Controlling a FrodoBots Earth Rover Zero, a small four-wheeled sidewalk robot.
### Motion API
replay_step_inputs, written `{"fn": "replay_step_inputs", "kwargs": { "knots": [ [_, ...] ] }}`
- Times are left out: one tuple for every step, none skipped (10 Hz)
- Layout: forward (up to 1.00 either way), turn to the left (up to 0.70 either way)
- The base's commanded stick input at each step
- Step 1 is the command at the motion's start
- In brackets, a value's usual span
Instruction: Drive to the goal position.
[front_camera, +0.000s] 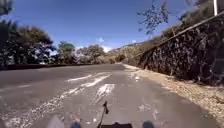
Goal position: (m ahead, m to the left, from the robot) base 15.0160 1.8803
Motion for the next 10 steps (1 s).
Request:
{"fn": "replay_step_inputs", "kwargs": {
  "knots": [
    [1.00,0.00],
    [1.00,0.00],
    [1.00,0.00],
    [1.00,0.00],
    [1.00,0.00],
    [1.00,0.00],
    [1.00,0.00],
    [1.00,0.00],
    [1.00,0.00],
    [1.00,0.00]
  ]
}}
